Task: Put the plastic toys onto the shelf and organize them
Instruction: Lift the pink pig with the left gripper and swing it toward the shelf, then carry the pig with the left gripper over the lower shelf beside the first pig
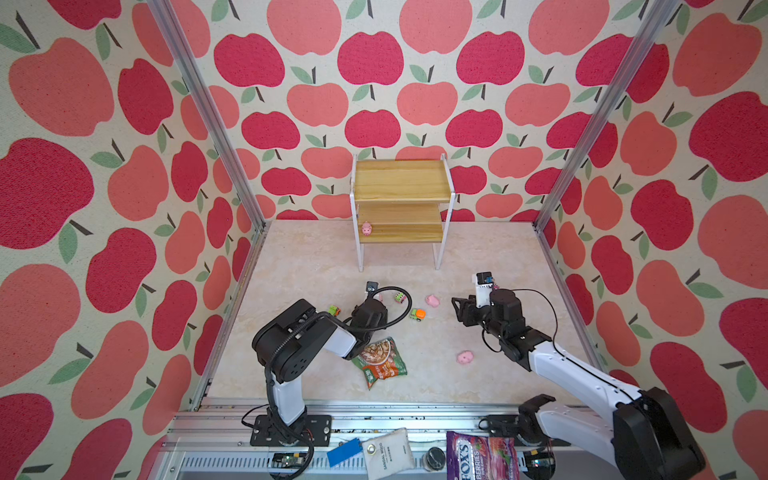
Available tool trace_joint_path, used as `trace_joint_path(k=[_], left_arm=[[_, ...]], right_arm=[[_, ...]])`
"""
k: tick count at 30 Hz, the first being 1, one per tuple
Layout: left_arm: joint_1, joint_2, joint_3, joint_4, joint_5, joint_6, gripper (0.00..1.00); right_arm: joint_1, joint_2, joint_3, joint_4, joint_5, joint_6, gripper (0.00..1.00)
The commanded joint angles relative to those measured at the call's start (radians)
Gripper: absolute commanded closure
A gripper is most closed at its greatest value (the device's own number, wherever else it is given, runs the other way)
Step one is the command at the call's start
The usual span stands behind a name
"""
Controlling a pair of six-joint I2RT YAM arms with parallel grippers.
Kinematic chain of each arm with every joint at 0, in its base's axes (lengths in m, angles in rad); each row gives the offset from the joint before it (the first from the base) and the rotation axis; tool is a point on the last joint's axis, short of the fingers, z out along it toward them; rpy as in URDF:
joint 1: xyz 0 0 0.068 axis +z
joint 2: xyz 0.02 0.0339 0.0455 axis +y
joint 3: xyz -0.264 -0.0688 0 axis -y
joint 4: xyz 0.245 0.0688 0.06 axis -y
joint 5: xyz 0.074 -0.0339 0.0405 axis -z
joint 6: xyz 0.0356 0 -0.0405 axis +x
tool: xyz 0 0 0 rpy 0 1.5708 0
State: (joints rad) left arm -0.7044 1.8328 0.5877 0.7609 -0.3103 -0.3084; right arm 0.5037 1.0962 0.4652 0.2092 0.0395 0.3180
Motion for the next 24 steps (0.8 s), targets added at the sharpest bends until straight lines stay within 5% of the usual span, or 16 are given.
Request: trace_joint_path(k=[1, 24], left_arm=[[0.000, -0.020, -0.009, 0.027, -0.009, 0.031, 0.91], [0.104, -0.363, -0.019, -0.155, 0.350, 0.027, 0.98]], right_arm=[[0.002, -0.009, -0.017, 0.010, 0.003, -0.013, 0.37], [0.000, 0.005, -0.029, 0.041, -0.015, -0.010, 0.36]])
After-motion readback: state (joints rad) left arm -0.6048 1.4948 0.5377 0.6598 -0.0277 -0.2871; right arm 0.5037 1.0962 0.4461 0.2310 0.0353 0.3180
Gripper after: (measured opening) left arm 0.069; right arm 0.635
